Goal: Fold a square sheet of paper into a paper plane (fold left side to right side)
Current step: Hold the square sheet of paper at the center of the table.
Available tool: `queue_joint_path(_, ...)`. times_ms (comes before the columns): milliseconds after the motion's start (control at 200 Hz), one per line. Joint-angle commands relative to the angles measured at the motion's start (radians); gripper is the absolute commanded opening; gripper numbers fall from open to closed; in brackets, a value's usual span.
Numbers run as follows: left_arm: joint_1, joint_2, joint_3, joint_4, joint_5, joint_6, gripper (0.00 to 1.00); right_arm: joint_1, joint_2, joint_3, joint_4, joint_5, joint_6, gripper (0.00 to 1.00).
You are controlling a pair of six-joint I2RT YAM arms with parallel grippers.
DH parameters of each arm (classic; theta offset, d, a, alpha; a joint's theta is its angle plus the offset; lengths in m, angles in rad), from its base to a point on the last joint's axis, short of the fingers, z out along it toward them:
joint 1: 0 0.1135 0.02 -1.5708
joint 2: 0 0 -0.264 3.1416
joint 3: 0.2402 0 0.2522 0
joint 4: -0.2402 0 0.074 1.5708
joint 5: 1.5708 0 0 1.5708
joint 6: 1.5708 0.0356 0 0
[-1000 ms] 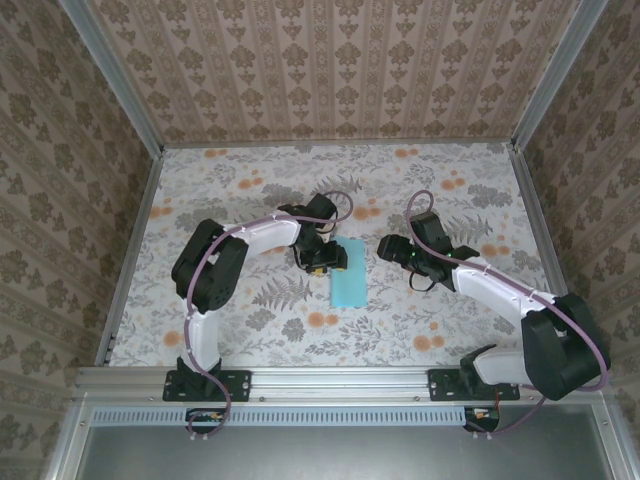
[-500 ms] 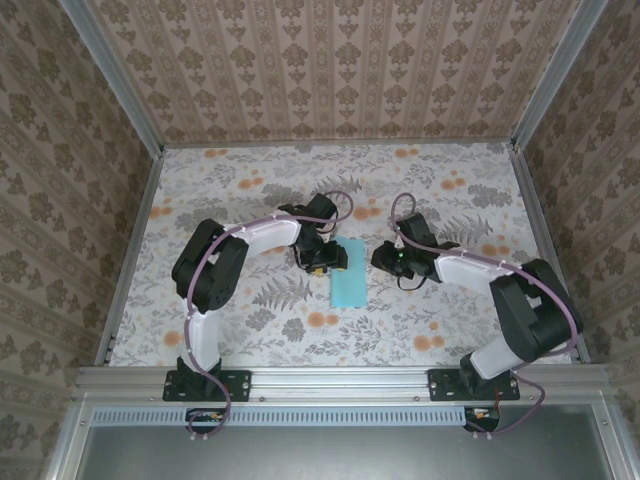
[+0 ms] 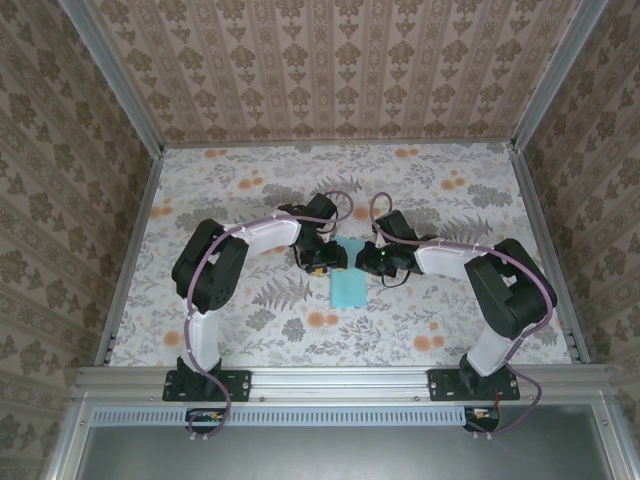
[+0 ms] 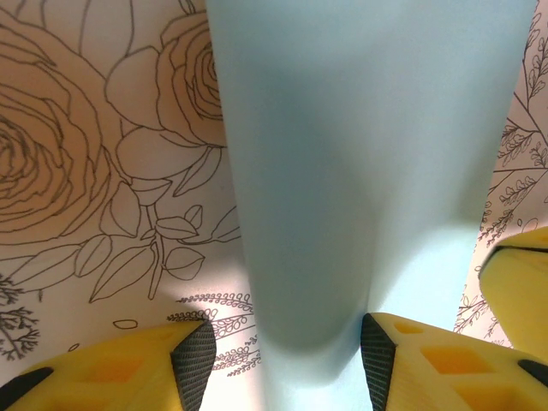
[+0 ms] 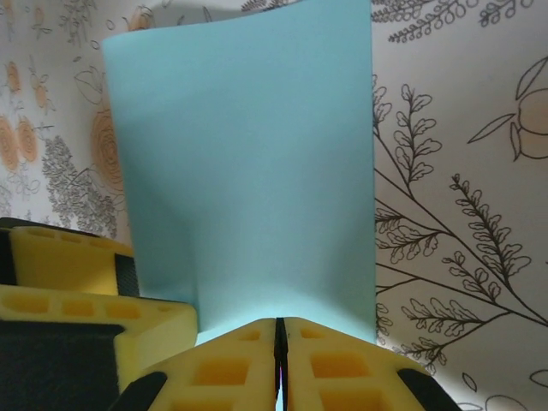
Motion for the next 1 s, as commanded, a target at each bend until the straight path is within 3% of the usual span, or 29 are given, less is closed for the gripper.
queue_joint_path(0, -0.041, 0.109, -0.039, 0.031, 0.003, 0.019, 0.54, 0.004, 0.028, 0.024, -0.070, 0.009, 0.002, 0.11)
queue_joint_path(590, -0.042, 0.096, -0.039, 0.030, 0.003, 0.022, 0.54, 0.005, 0.063, 0.040, -0.141, 0.037, -0.013, 0.10)
queue_joint_path(995, 0.022, -0.128, -0.069, 0.050, -0.001, 0.053, 0.69, 0.005, 0.100, 0.059, -0.188, 0.045, -0.013, 0.10)
